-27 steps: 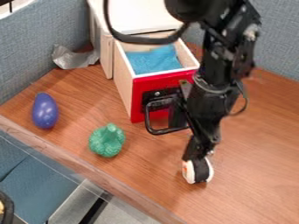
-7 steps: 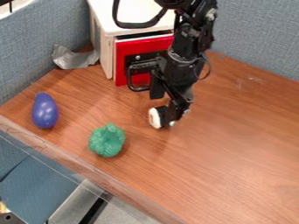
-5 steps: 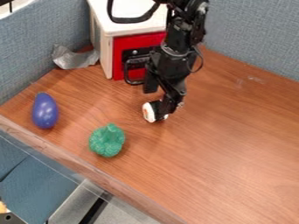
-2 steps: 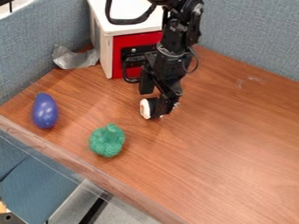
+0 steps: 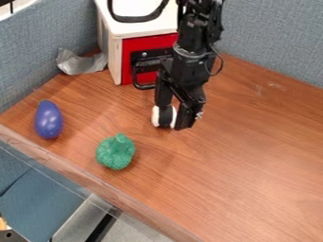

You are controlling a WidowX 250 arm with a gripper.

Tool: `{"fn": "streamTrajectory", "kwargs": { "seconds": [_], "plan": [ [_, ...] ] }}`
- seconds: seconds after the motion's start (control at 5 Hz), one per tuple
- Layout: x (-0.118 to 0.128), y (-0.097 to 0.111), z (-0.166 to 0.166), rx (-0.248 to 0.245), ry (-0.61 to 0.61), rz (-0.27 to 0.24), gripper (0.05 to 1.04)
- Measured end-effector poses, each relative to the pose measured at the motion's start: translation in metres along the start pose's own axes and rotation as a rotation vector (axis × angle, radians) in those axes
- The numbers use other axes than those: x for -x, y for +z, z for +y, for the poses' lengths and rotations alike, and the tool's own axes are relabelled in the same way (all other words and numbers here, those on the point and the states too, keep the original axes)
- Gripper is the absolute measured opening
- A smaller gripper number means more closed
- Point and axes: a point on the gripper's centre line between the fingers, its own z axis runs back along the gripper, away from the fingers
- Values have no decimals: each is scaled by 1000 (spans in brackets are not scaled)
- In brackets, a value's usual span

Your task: Close the drawer

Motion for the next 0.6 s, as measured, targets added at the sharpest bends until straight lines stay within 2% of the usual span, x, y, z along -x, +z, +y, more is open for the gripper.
{"fn": "streamTrajectory", "kwargs": {
  "seconds": [0.2,0.6],
  "plan": [
    [4,17,-10,25,-1,-42,999],
    [10,62,-18,17,-46,-103,999]
  ]
}}
